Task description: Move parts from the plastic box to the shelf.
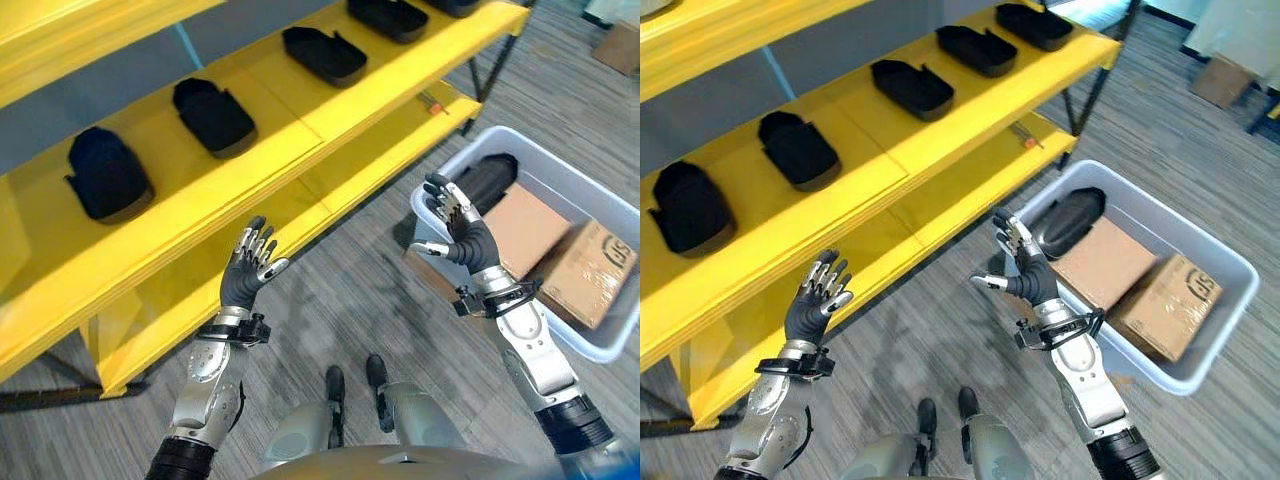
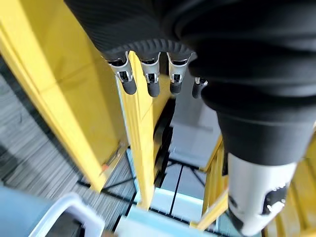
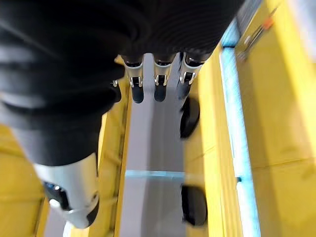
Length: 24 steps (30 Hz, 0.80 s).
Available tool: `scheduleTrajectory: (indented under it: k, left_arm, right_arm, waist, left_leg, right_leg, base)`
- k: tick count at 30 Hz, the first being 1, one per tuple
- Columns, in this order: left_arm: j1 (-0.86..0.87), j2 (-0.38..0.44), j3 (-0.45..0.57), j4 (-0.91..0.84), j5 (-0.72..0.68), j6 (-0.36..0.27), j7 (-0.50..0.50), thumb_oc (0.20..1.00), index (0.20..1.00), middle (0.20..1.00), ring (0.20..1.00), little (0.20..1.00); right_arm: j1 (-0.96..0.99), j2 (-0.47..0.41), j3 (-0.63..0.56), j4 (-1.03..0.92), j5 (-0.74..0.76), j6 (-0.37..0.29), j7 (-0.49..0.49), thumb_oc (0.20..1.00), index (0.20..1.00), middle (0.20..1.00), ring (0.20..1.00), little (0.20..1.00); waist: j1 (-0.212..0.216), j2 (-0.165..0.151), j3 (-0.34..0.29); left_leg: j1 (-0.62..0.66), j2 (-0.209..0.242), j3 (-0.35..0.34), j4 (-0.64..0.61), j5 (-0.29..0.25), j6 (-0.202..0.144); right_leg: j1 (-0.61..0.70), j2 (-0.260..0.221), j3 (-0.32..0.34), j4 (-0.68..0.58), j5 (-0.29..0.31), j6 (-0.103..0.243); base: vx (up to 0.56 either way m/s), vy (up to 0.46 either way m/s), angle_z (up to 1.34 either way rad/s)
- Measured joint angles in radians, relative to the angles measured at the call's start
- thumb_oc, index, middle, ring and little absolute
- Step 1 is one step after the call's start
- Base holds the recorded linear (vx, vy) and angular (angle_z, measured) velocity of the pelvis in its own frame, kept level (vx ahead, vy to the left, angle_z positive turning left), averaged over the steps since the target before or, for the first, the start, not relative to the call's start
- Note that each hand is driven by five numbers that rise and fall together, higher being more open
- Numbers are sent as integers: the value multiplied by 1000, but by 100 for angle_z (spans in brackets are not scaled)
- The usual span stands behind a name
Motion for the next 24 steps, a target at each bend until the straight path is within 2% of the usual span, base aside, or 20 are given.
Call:
scheduleTrajectory:
  k: [1,2,3,4,5,6,7,8,9,11,12,14,16,18,19,20,21,22,23,24]
  left_arm:
    - [-18,-6,2,7,0,11,9,1000,1000,1000,1000,1000]
    - [-23,-7,4,9,-1,10,18,1000,1000,1000,1000,1000]
    - [-20,-8,8,14,-5,4,24,1000,1000,1000,1000,1000]
    - [-19,-9,10,23,-10,5,26,1000,1000,1000,1000,1000]
    - [-6,-4,12,31,-10,4,25,1000,1000,1000,1000,1000]
    - [2,0,19,35,-11,4,27,1000,1000,1000,1000,1000]
    - [6,0,23,38,-11,3,27,1000,1000,1000,1000,1000]
    - [8,6,21,40,-10,4,27,1000,1000,1000,1000,1000]
    - [0,-10,17,45,-10,7,28,1000,1000,1000,1000,1000]
    - [22,-33,-8,39,-9,8,26,1000,1000,1000,1000,1000]
    - [23,-47,-9,39,-10,12,28,1000,1000,1000,1000,1000]
    - [8,-52,-18,39,-10,12,28,1000,1000,1000,1000,1000]
    - [-67,-53,-30,47,-10,10,51,1000,1000,1000,1000,1000]
    - [-81,-58,-34,58,-10,7,62,1000,1000,1000,1000,1000]
    - [-86,-60,-27,63,-10,2,67,1000,1000,1000,1000,1000]
    - [-94,-62,-31,65,-10,3,68,1000,1000,1000,1000,1000]
    - [-91,-68,-34,59,-10,2,67,1000,1000,1000,1000,1000]
    - [-77,-68,-34,59,-10,3,68,1000,1000,1000,1000,1000]
    - [-69,-70,-36,61,-10,5,68,1000,1000,1000,1000,1000]
    - [-66,-77,-38,70,-10,5,69,1000,1000,1000,1000,1000]
  right_arm:
    - [-10,-5,2,1,-1,5,-8,1000,1000,1000,1000,1000]
    - [-13,1,6,5,-2,9,-16,1000,1000,1000,1000,1000]
    - [-36,1,16,5,-7,14,-17,1000,1000,1000,1000,1000]
    - [-47,0,16,7,-10,14,-18,1000,1000,1000,1000,1000]
    - [-49,-1,22,7,-10,19,-24,1000,1000,1000,1000,1000]
    - [-47,0,24,9,-12,20,-25,1000,1000,1000,1000,1000]
    - [-45,-2,24,9,-23,22,-32,1000,1000,1000,1000,1000]
    - [-27,-4,14,4,-39,23,-39,1000,1000,1000,1000,1000]
    - [-8,-16,2,8,-41,25,-38,1000,1000,1000,1000,1000]
    - [-12,-53,-11,19,-41,31,-46,1000,1000,1000,1000,1000]
    - [-15,-74,-24,19,-40,32,-48,1000,1000,1000,1000,1000]
    - [-15,-93,-57,19,-40,32,-57,1000,1000,1000,1000,1000]
    - [-28,-90,-81,58,-38,19,-85,1000,1000,1000,1000,1000]
    - [-15,-88,-84,93,-38,22,-89,1000,1000,1000,1000,1000]
    - [-21,-84,-83,114,-38,19,-87,1000,1000,1000,1000,1000]
    - [4,-79,-113,116,-37,20,-87,1000,1000,1000,1000,1000]
    - [24,-72,-129,117,-35,21,-100,1000,1000,1000,1000,1000]
    - [27,-72,-131,114,-29,21,-110,1000,1000,1000,1000,1000]
    - [26,-75,-131,114,-15,21,-117,1000,1000,1000,1000,1000]
    - [27,-77,-134,115,-8,19,-116,1000,1000,1000,1000,1000]
  waist:
    - [-14,17,23]
    - [-10,28,29]
    - [0,36,37]
    - [0,56,51]
    - [1,56,55]
    - [7,42,58]
    - [-1,24,64]
    - [-5,-39,65]
    - [-14,-51,68]
    - [-13,-6,66]
    - [-24,5,64]
    - [-45,6,64]
    - [-66,6,59]
    - [-60,2,52]
    - [-59,-11,56]
    - [-45,-19,54]
    - [-31,-43,60]
    - [-34,-54,63]
    - [-28,-67,69]
    - [-27,-69,70]
  left_leg:
    - [-8,9,41,26,4,6]
    - [0,21,80,27,-10,-7]
    - [3,28,102,43,-34,0]
    - [12,45,130,55,-37,-14]
    - [23,48,157,57,-37,-24]
    - [34,53,170,56,-46,-38]
    - [40,54,172,60,-46,-60]
    - [45,58,173,57,-33,-96]
    - [55,72,138,39,-22,-122]
    - [64,156,125,13,6,-145]
    - [64,194,102,9,29,-138]
    - [66,222,79,11,81,-124]
    - [33,269,53,83,150,-167]
    - [24,286,26,144,204,-204]
    - [-28,294,-48,244,244,-269]
    - [-116,301,-107,397,293,-273]
    - [-194,288,-147,494,249,-282]
    - [-222,244,-154,473,167,-254]
    - [-228,200,-160,387,128,-228]
    - [-246,198,-157,315,123,-224]
  right_leg:
    - [-33,-150,-194,101,-29,20]
    - [-37,-264,-351,148,-30,15]
    - [-39,-352,-443,152,-16,28]
    - [-39,-412,-447,123,9,56]
    - [-41,-474,-436,88,34,98]
    - [-37,-516,-436,39,48,115]
    - [-11,-532,-436,-24,77,160]
    - [57,-510,-435,-74,117,149]
    - [93,-464,-406,-105,189,121]
    - [92,-363,-419,-107,158,76]
    - [92,-322,-434,-98,139,49]
    - [100,-295,-443,-80,105,31]
    - [99,-259,-460,-64,60,4]
    - [96,-238,-437,-45,32,-24]
    - [86,-233,-418,-9,5,-47]
    - [85,-213,-393,-4,-15,-73]
    - [97,-213,-377,-24,-13,-83]
    - [109,-217,-370,-41,-12,-83]
    - [120,-213,-368,-60,9,-88]
    - [129,-189,-349,-71,0,-70]
  base:
    - [158,-2,-157]
    - [213,-90,-101]
    - [10,-57,-97]
    - [151,-187,-93]
    - [81,-192,-79]
    - [185,-258,-58]
    - [136,-298,-22]
    - [198,-297,31]
    - [216,-311,32]
    - [184,-236,-13]
    - [205,-327,-27]
    - [212,-342,-1]
    - [202,-264,-8]
    - [218,-246,-34]
    - [145,-80,-46]
    - [148,-11,-50]
    - [99,20,-43]
    - [212,99,-51]
    - [262,183,-58]
    - [345,246,-47]
